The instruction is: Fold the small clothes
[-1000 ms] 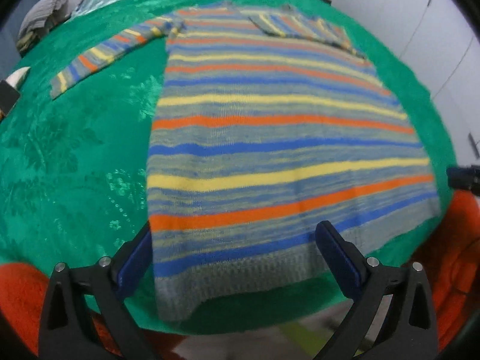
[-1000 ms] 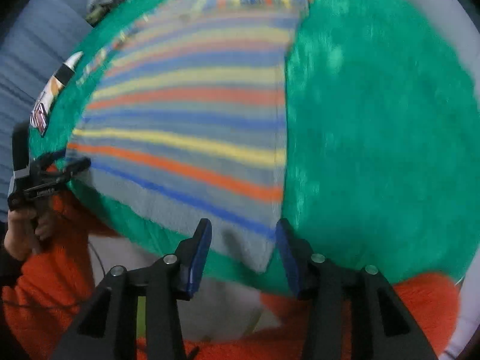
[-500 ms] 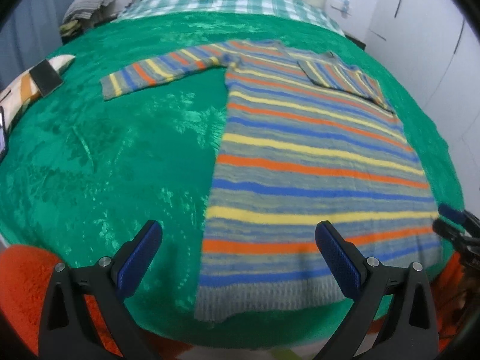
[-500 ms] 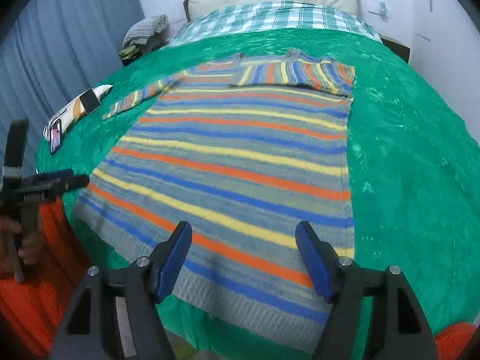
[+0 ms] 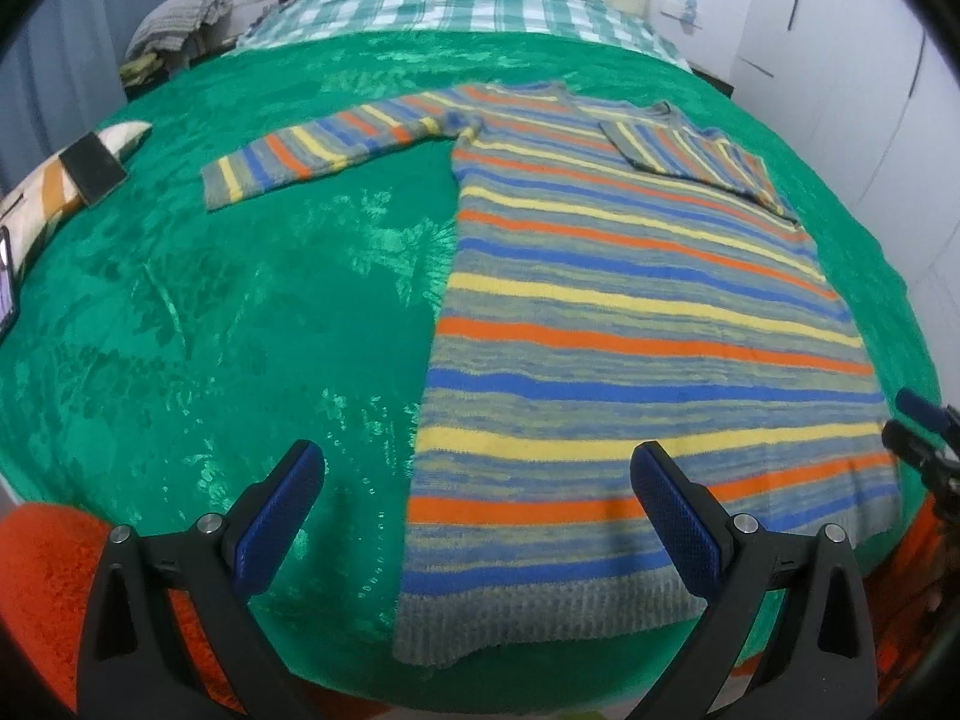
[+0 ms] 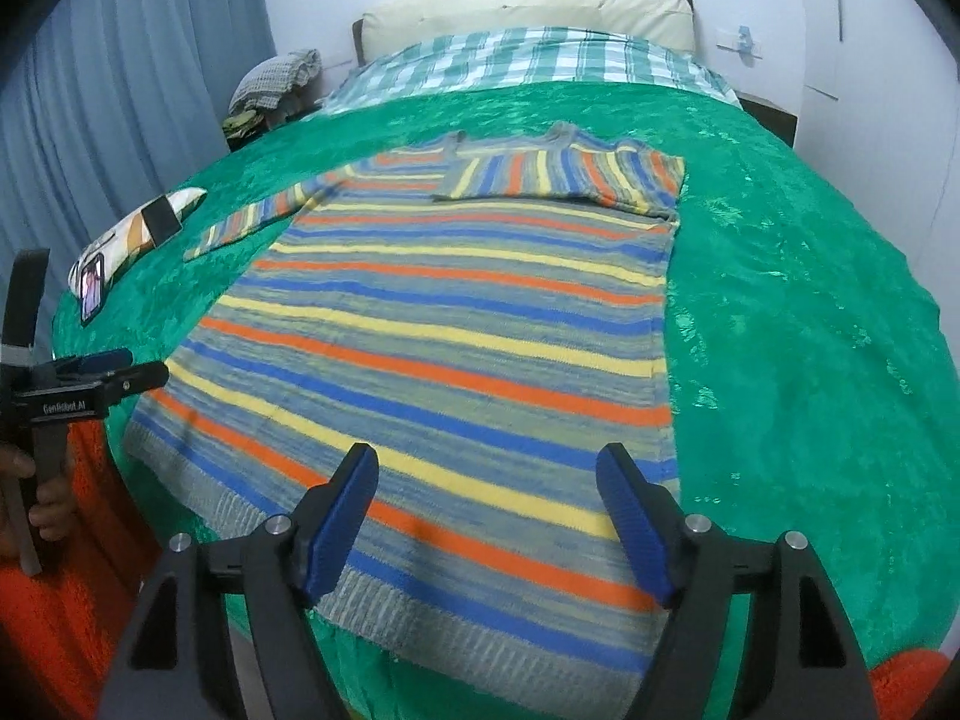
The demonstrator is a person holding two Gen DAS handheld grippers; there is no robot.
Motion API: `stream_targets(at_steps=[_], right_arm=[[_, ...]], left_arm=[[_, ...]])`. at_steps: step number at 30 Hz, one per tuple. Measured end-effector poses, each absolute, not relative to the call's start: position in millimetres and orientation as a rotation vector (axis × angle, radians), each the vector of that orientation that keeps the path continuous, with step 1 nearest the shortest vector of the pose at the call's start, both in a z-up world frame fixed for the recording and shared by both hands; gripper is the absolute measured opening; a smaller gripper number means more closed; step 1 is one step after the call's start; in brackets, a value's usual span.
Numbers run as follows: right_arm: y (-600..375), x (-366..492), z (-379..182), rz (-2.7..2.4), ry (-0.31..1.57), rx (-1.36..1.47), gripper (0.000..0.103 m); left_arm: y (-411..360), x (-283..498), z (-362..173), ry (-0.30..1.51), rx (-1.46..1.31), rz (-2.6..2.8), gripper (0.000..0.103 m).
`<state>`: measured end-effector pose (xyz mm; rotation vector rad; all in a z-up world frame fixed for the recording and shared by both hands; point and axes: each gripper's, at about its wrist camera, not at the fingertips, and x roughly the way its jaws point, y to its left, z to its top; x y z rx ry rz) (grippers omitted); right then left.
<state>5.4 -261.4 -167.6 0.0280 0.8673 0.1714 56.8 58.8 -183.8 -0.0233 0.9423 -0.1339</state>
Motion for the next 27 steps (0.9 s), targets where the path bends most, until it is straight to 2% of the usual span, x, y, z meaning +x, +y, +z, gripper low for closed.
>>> stream_targets(at_steps=[21,27], right_arm=[[-266,7,-178,0.183,0.902,0.042,0.075],[-291,8,-173,0.108,0.871,0.149,0.075]], left_arm=[[65,69,-203,1.017,-0.049,-0.100,0.102],[79,63,-186,0.948,-0.220,-0.200,0.102]])
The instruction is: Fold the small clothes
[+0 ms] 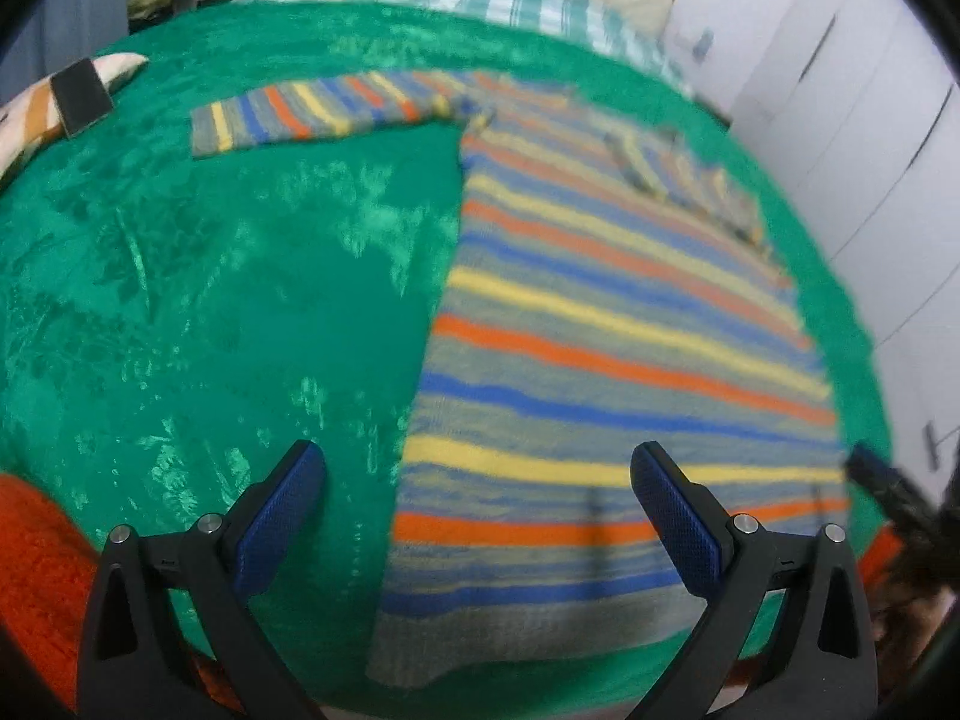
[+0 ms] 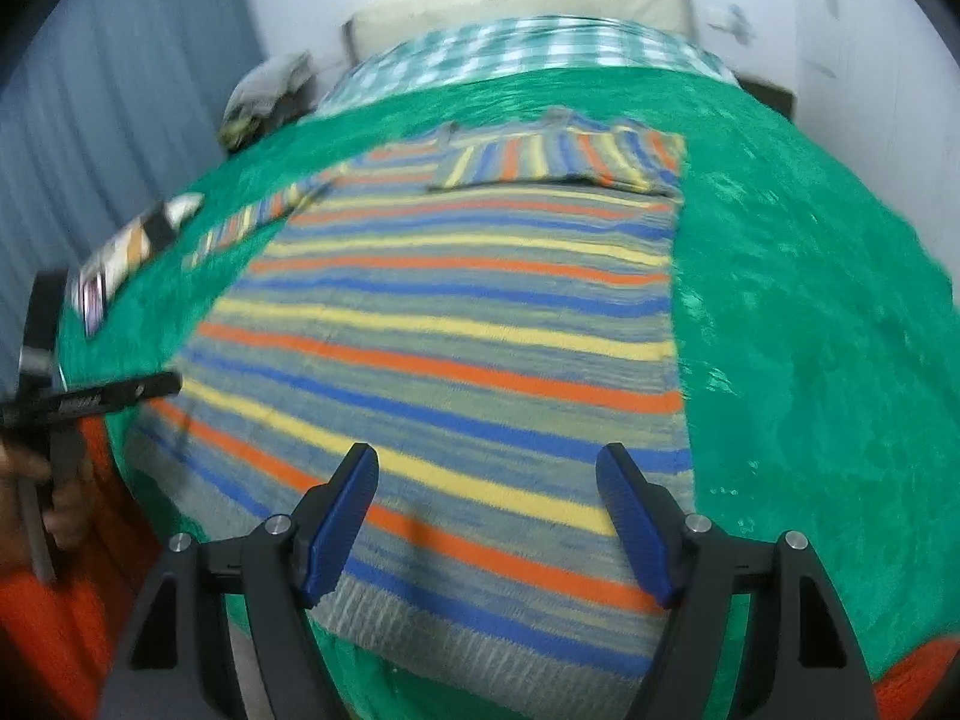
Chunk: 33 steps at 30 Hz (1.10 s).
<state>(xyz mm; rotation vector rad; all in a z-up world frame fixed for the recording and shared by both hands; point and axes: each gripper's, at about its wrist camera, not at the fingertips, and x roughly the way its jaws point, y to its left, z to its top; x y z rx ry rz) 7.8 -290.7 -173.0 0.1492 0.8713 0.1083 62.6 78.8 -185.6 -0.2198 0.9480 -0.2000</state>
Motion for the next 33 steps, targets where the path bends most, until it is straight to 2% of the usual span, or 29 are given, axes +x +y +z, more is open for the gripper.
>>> stream_targets(at_steps=[5,8,12,17,23,27,33], right_arm=[[-306,9,-170,-0.145,0.874,0.045,0.075],[-311,9,-174,-0.221,0.898,0.025,0.080],[-316,10,-178,-0.240,0.921,0.029,0.080],[-315,12,-182,-0.206,0.934,0.045,0.080],[-302,14,-181,-0.176,0.922,-0.005,0.080],[-301,13,-179,-0.168,0.911,-0.014,0.080],[-302,12,-177,-0.116,0.895,0.029,0.080]], left_arm=[[75,63,-187,0.952,-0.172,-0.163,0.102],[71,64,-190,0.967,-0.143,-0.149,0.102],[68,66,-191,0.965,-0.112,-0.135,0.102],[62,73,-210,1.047,-0.024,-0.076,0.102],[73,71,-201,1.035,-0.085,-0.078,0.102],[106,88,-186,1.010,-0.267,-0.109,0.102],[196,179,-159,0.923,-0.382,0.004,0.102]])
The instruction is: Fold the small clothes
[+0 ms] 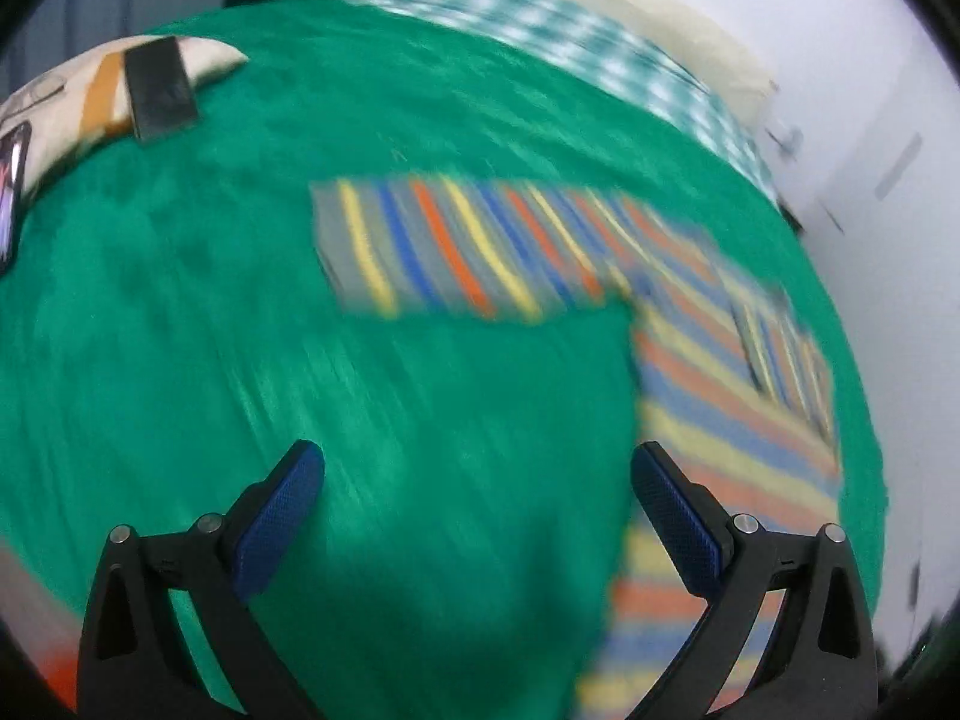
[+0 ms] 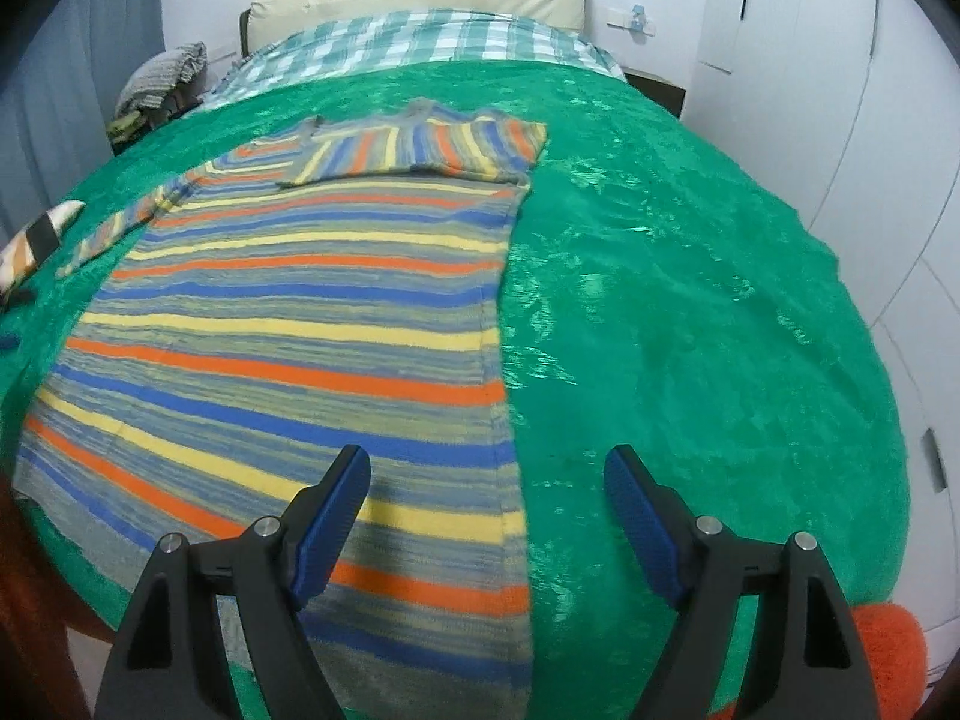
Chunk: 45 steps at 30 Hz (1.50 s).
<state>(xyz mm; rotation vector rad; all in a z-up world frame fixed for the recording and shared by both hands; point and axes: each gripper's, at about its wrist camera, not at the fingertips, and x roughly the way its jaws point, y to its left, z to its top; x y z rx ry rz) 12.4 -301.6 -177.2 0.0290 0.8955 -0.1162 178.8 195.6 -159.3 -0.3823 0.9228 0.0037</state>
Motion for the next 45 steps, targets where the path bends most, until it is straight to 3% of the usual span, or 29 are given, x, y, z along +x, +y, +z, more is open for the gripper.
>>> stream_targets(at_steps=[5,10,11,12,14,23,26,28,29,30,36,45], right_arm=[[-292,15,-177,-0.081,0.890,0.004,0.080],[-289,19,-186,-0.079,0.933,-0.007,0.080],[-290,20,-187,-0.079,0.939,-0.006,0.080],[-290,21,-188,-0.080,0.943,-0.003,0.080],[-292,23,-187,-0.076,0.941,0.006,0.080],[-298,22,-185,-0.030,0.927,0.063,0.080],[-303,21,-184,-0.031,0.924,0.094,0.080],[-306,20,-183,-0.037,0.919,0.110,0.080],[-308,19,-182,-0.042,0.918,0.116,0.080],[-310,19,-182,-0.047,0.918,0.120,0.080],[-323,13,-175,-0.080,0.895,0.166,0.080],[-324,23,-183,-0.049,0.939,0.206,0.080]], left_arm=[[250,261,-187,1.010,-0.396,0.153,0.102],[237,292,-210,1.060,-0.262,0.212,0.100],[230,293,-209,1.038,-0.220,0.204,0.072],[223,295,-205,1.024,-0.182,0.194,0.006],[211,303,-192,1.046,-0.144,0.193,0.004],[28,314,-23,0.765,0.164,-0.126,0.004],[-50,308,-8,0.731,0.180,-0.326,0.008],[-93,305,-22,0.766,0.162,-0.462,0.035],[-115,305,-38,0.820,0.145,-0.517,0.078],[-132,301,-56,0.846,0.128,-0.525,0.095],[-138,242,-134,0.995,0.057,-0.542,0.094],[0,142,-180,0.954,0.152,-0.223,0.094]])
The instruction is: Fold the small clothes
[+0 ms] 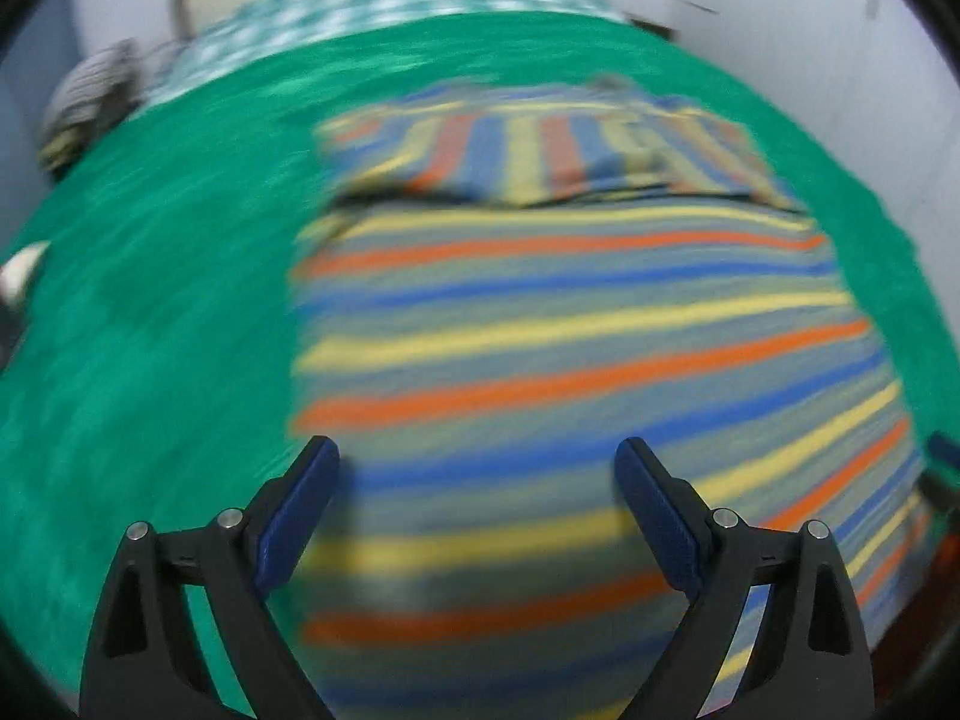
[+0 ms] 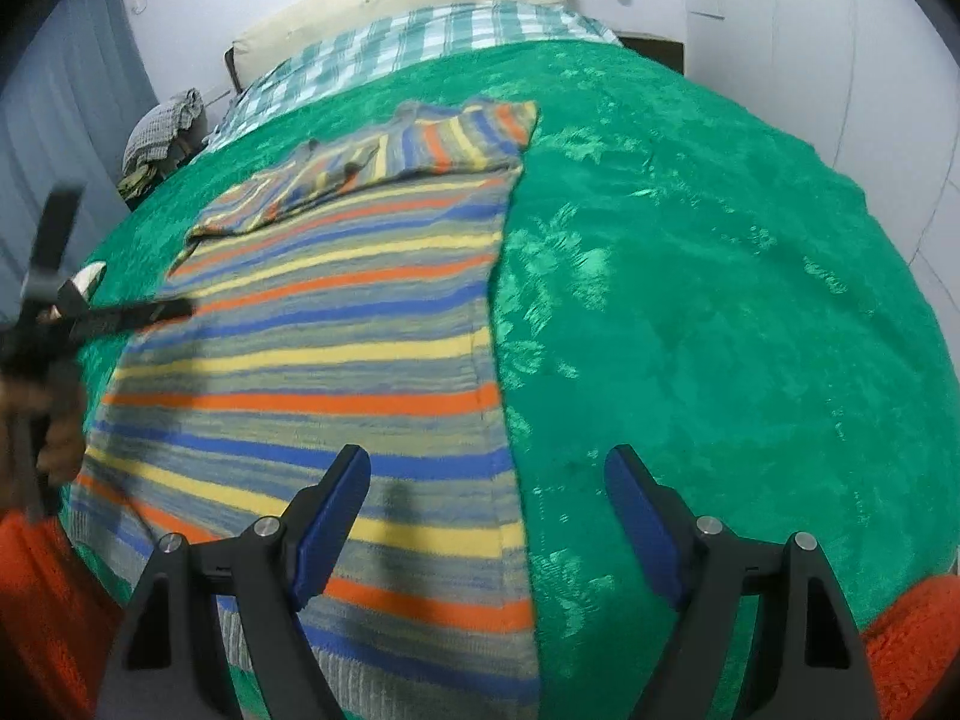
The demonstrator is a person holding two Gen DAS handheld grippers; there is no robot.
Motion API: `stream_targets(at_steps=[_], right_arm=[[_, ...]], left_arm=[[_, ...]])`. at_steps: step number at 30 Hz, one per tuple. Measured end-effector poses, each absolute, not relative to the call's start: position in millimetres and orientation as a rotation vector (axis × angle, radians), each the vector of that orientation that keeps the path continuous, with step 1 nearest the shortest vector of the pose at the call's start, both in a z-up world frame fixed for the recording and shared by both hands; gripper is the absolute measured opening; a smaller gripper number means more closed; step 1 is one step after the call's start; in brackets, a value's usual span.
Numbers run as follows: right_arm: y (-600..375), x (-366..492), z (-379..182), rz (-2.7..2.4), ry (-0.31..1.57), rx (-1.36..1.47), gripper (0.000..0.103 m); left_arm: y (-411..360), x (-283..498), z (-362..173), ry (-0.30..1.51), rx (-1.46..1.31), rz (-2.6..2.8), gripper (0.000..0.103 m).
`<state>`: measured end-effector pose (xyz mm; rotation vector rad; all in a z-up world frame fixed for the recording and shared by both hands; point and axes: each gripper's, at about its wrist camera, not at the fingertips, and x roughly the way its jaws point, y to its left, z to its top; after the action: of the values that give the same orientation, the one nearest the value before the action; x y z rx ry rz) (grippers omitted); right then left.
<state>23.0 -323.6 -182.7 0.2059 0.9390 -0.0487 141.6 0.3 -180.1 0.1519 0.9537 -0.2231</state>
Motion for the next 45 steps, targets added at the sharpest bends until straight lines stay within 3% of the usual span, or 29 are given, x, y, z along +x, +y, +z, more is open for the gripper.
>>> stream_targets(at_steps=[6,10,16,18,22,24,29,31,32,36,41,43,44,45], right_arm=[[-314,68,-143,0.139,0.927,0.422,0.080],[-307,150,-109,0.271,0.854,0.505,0.080],[-323,302,-144,0.244,0.987,0.625,0.076],[-322,341,-171,0.258,1.060,0.693,0.057],[-318,375,-213,0.172,1.135,0.762,0.046],[-314,383,-222,0.172,1.155,0.757,0.004],[-304,384,-185,0.125,1.034,0.446,0.004],[-308,384,-191,0.103,1.081,0.442,0.014],[-311,380,-192,0.104,1.088,0.456,0.023],[-321,346,-186,0.161,1.040,0.583,0.038],[-288,316,-176,0.265,0.951,0.541,0.038],[-269,328,-193,0.257,1.024,0.419,0.038],[-265,333,-202,0.224,1.085,0.374,0.033],[-267,336,-210,0.181,1.120,0.353,0.019]], left_arm=[[47,140,-176,0.868,0.014,-0.113,0.099],[69,146,-220,0.926,-0.064,-0.083,0.099],[72,136,-221,0.881,-0.055,-0.125,0.102],[71,135,-224,0.872,-0.042,-0.126,0.102],[73,138,-224,0.872,-0.049,-0.133,0.103],[75,137,-223,0.872,-0.052,-0.135,0.103],[73,140,-225,0.868,-0.049,-0.131,0.103],[72,140,-225,0.867,-0.046,-0.129,0.103],[72,140,-225,0.866,-0.046,-0.129,0.103],[72,141,-226,0.865,-0.047,-0.129,0.103],[71,141,-227,0.864,-0.043,-0.126,0.103],[71,141,-227,0.862,-0.044,-0.126,0.103],[72,141,-227,0.862,-0.046,-0.128,0.103],[73,140,-226,0.861,-0.049,-0.130,0.103]])
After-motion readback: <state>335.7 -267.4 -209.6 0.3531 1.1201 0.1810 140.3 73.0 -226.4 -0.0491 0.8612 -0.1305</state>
